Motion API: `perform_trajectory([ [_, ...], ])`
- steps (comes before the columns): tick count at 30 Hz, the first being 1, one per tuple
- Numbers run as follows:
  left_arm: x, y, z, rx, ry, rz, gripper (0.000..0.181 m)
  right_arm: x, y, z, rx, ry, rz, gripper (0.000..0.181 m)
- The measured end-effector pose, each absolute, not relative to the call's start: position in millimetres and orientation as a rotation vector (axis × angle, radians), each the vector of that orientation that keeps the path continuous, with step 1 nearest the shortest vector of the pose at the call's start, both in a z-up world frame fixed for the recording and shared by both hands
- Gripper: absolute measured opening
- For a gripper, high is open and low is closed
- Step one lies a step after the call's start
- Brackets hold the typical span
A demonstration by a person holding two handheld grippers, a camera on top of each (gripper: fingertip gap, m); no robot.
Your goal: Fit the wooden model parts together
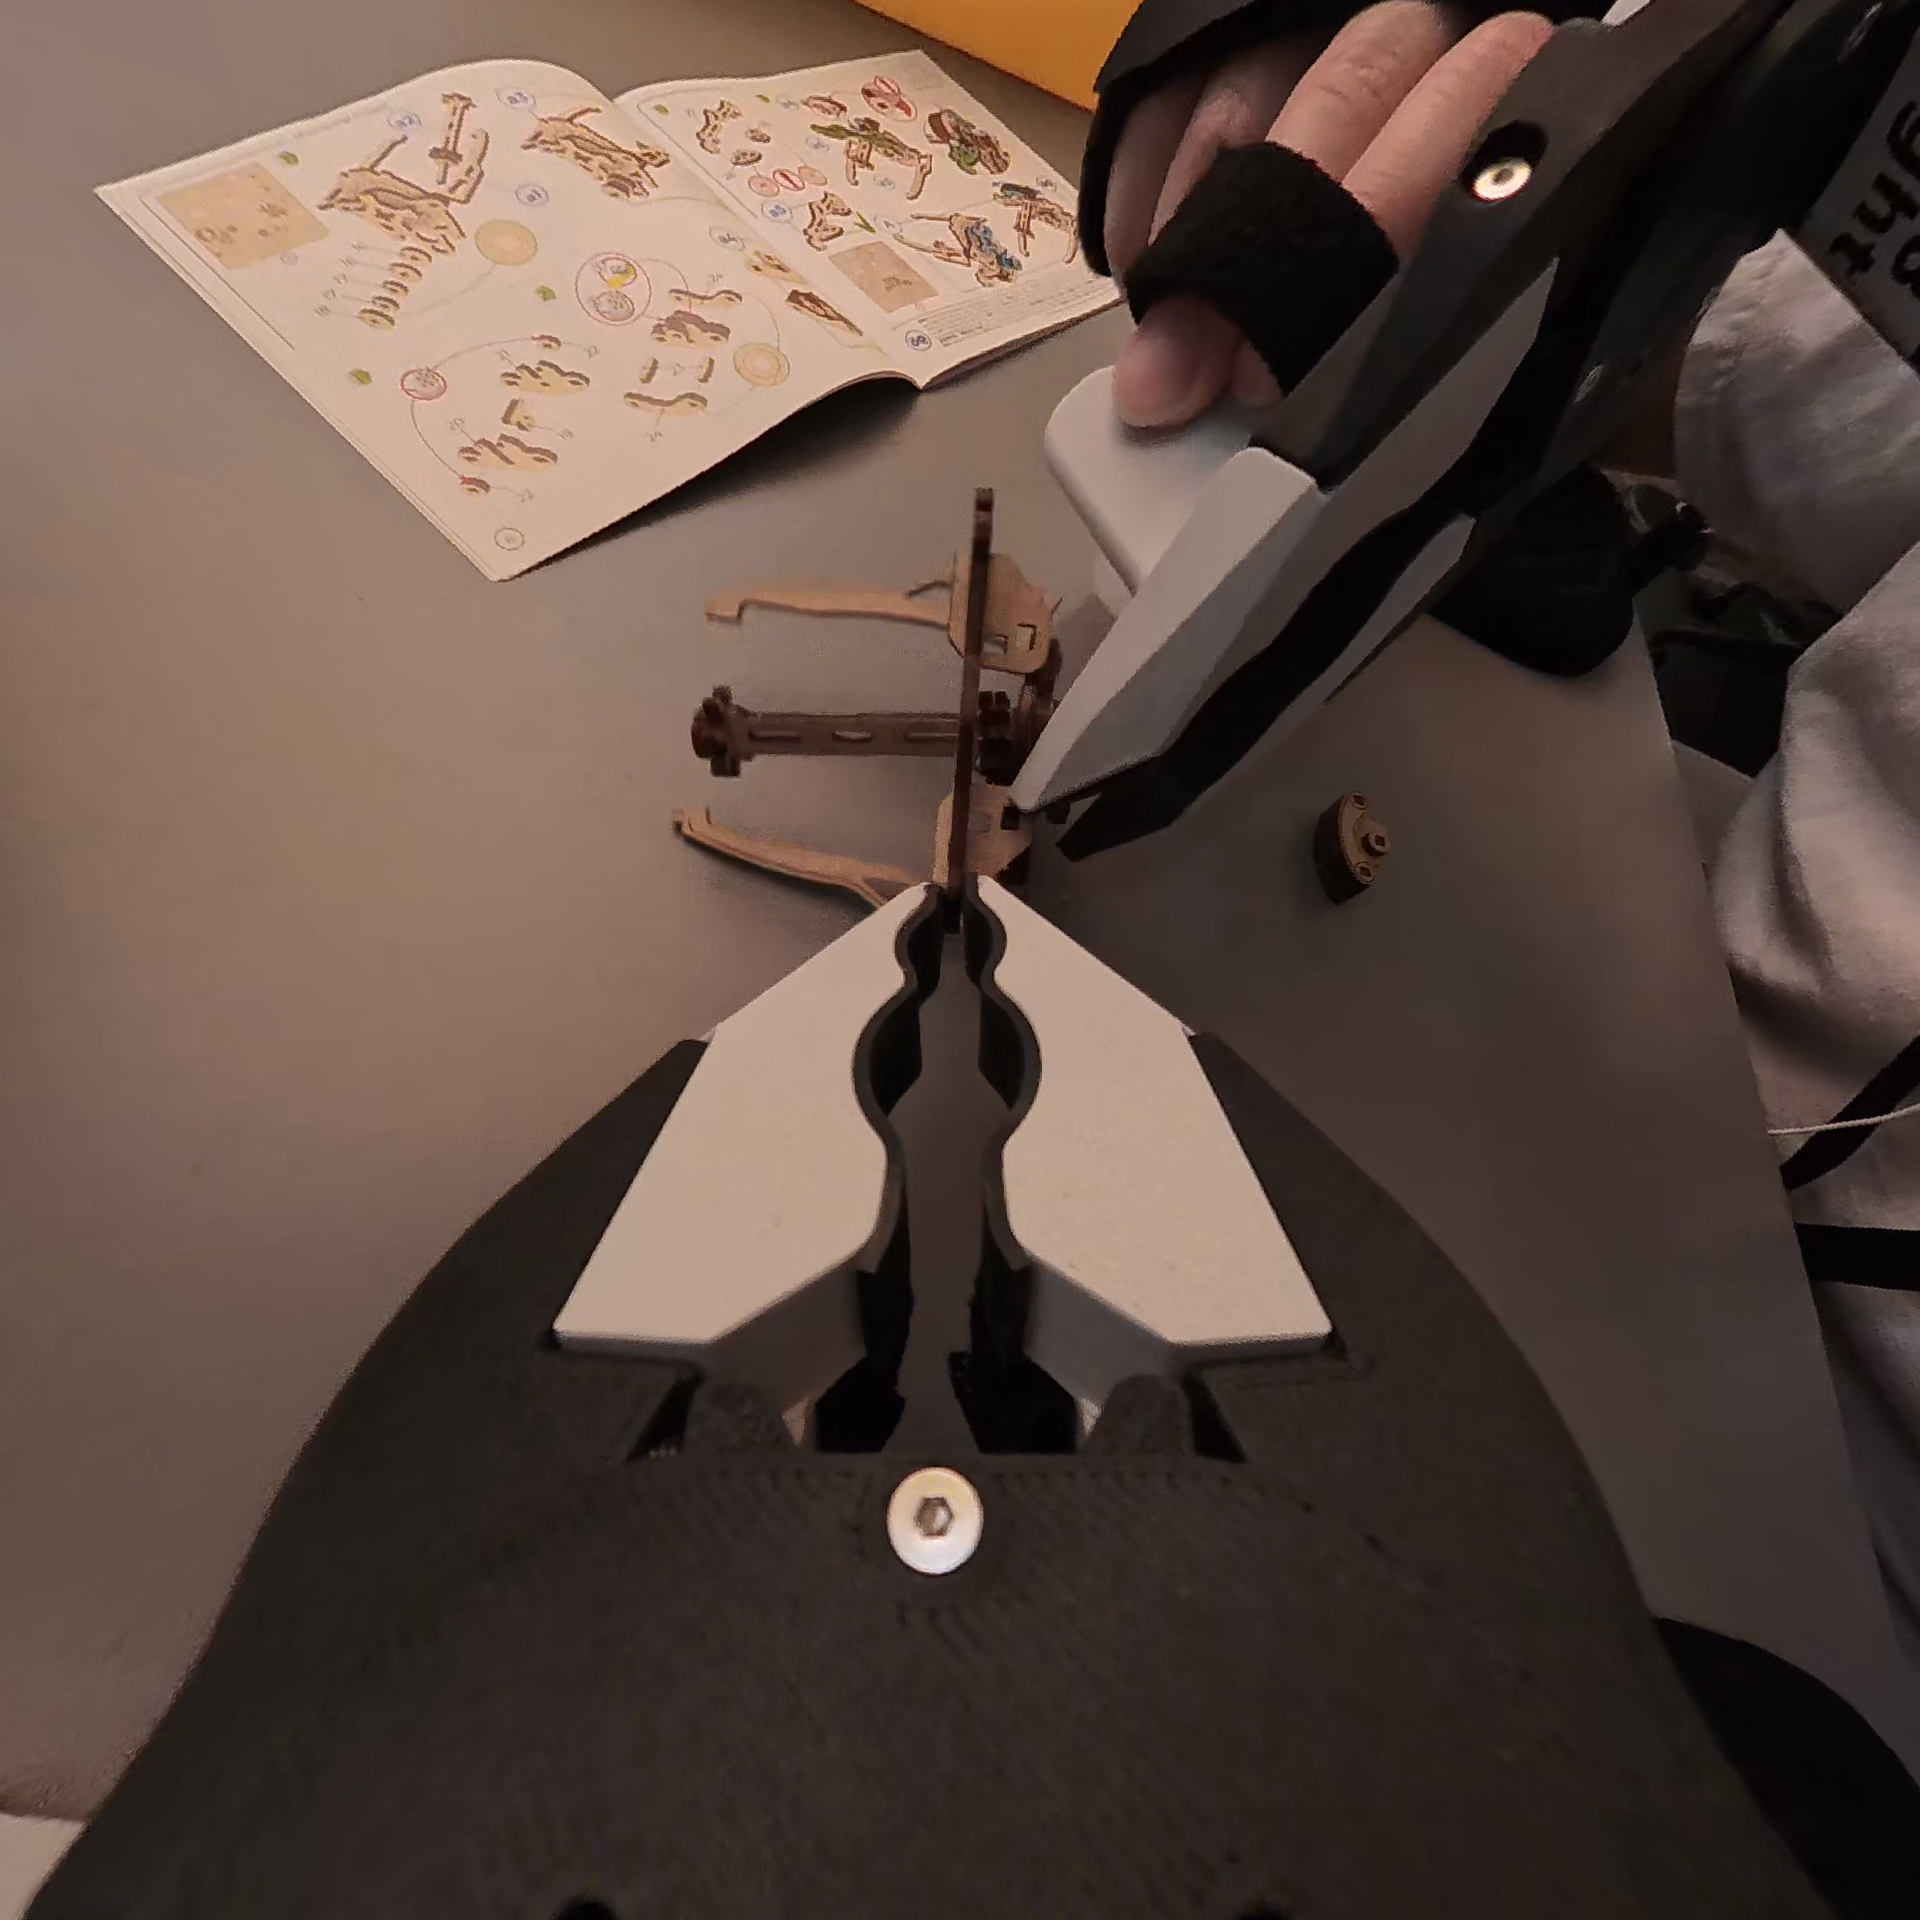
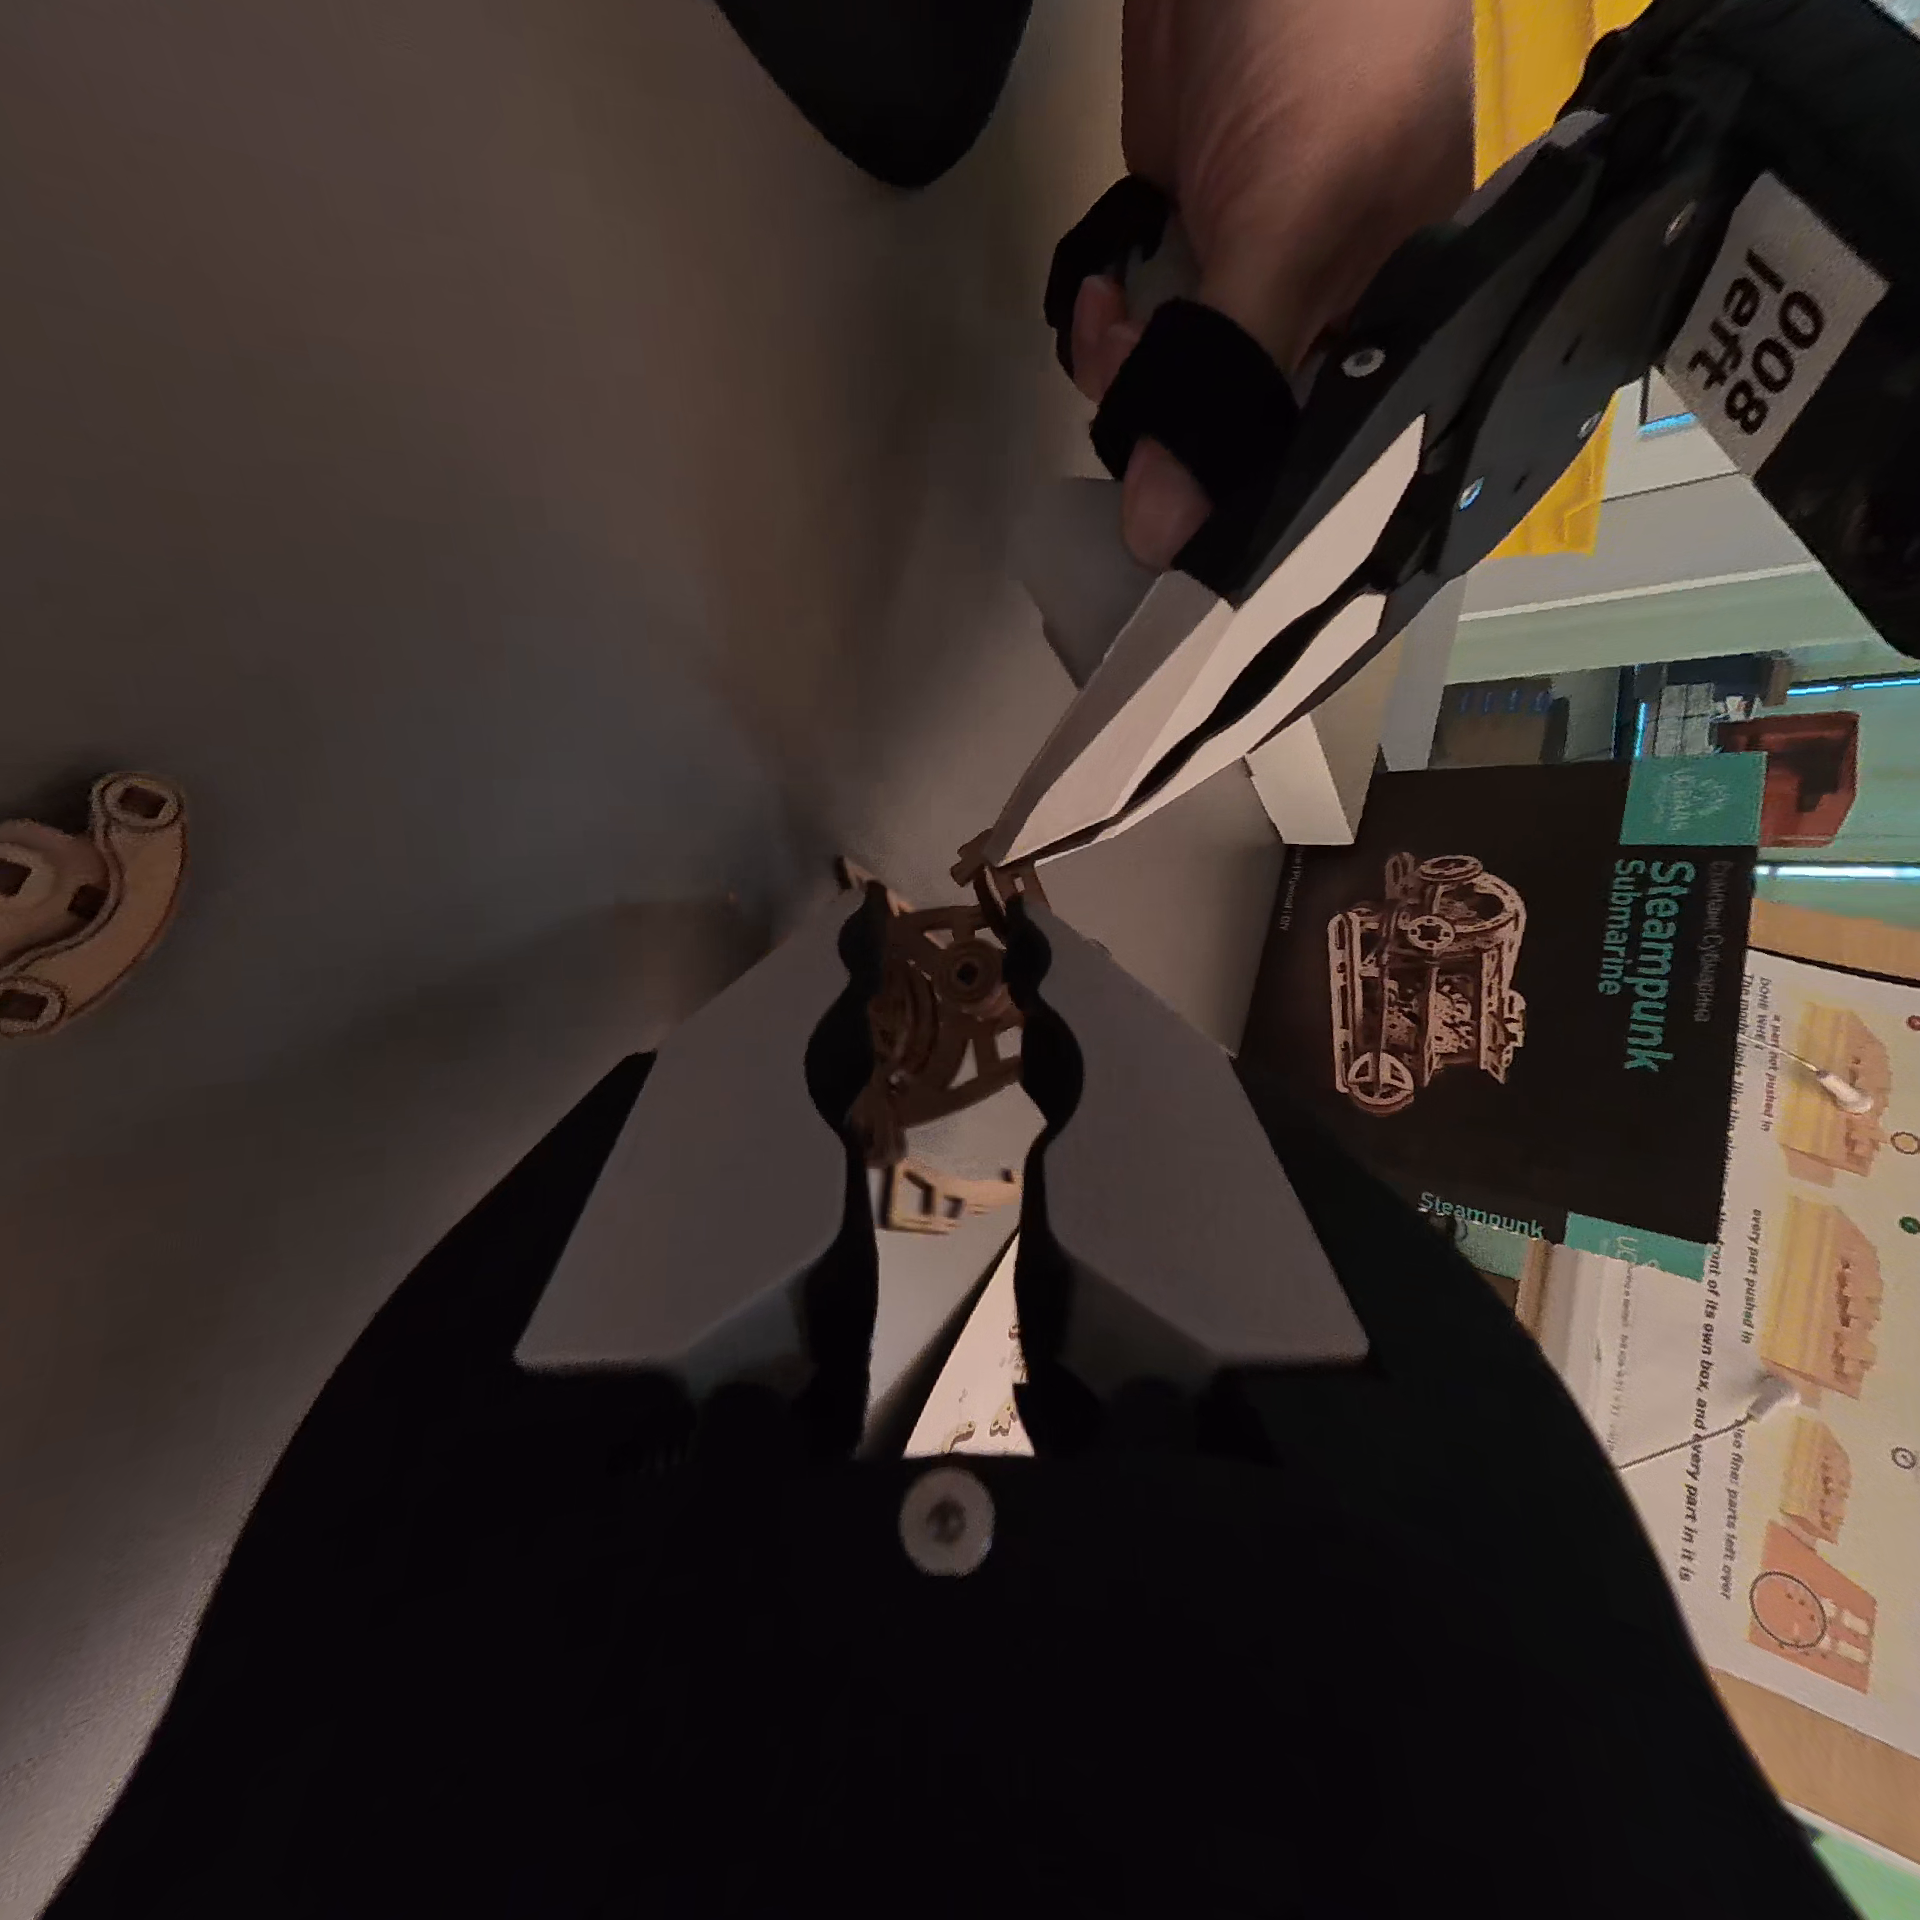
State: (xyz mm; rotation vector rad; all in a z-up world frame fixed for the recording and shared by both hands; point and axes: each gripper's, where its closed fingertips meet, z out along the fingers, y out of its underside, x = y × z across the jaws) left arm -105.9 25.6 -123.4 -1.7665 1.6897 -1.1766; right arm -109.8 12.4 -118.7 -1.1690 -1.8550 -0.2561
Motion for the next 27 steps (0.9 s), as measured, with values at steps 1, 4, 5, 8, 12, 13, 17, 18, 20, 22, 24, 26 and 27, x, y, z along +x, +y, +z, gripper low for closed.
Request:
perform_trajectory([
  [1,-105.4,24.8,-125.1,-1.764,1.696,-1.178,0.001,-108.8,12.1,-121.0,-1.166,-1.859,-0.258,0.022],
  [4,-104.4,23.9,-124.9,-1.759,1.703,-1.182,0.000,-107.0,11.6,-121.2,-1.138,-1.852,-0.267,0.024],
  [5,-103.8,24.8,-124.4,-1.752,1.704,-1.170,0.000,-106.2,12.0,-121.2,-1.129,-1.849,-0.278,0.025],
  [8,-101.6,25.2,-124.1,-1.746,1.702,-1.159,0.000,-101.4,12.2,-118.3,-1.141,-1.826,-0.281,0.028],
  [12,-101.9,26.1,-125.5,-1.757,1.705,-1.145,0.000,-97.1,9.4,-103.7,-1.113,-1.768,-0.236,0.033],
  [13,-101.7,26.3,-125.5,-1.758,1.704,-1.145,0.000,-96.1,9.3,-104.3,-1.097,-1.784,-0.250,0.033],
  [17,-101.2,25.8,-125.6,-1.760,1.704,-1.144,0.000,-101.6,6.9,-115.9,-1.046,-1.862,-0.320,0.032],
  [18,-101.3,25.6,-125.5,-1.762,1.704,-1.143,0.000,-100.7,8.8,-119.3,-1.048,-1.873,-0.357,0.032],
  [20,-101.2,25.9,-125.0,-1.762,1.701,-1.139,0.000,-97.9,11.2,-121.3,-1.031,-1.877,-0.409,0.032],
  [22,-101.3,25.4,-125.1,-1.765,1.706,-1.135,0.000,-98.8,6.5,-109.1,-1.011,-1.819,-0.375,0.026],
  [24,-100.6,24.7,-125.0,-1.763,1.711,-1.134,0.000,-97.6,0.7,-91.9,-1.065,-1.725,-0.255,0.026],
  [26,-100.0,23.7,-125.3,-1.767,1.717,-1.134,0.000,-92.0,1.1,-80.0,-1.177,-1.621,-0.116,0.027],
  [27,-99.6,23.5,-125.2,-1.767,1.718,-1.135,0.000,-87.1,5.6,-75.0,-1.241,-1.556,-0.074,0.027],
])
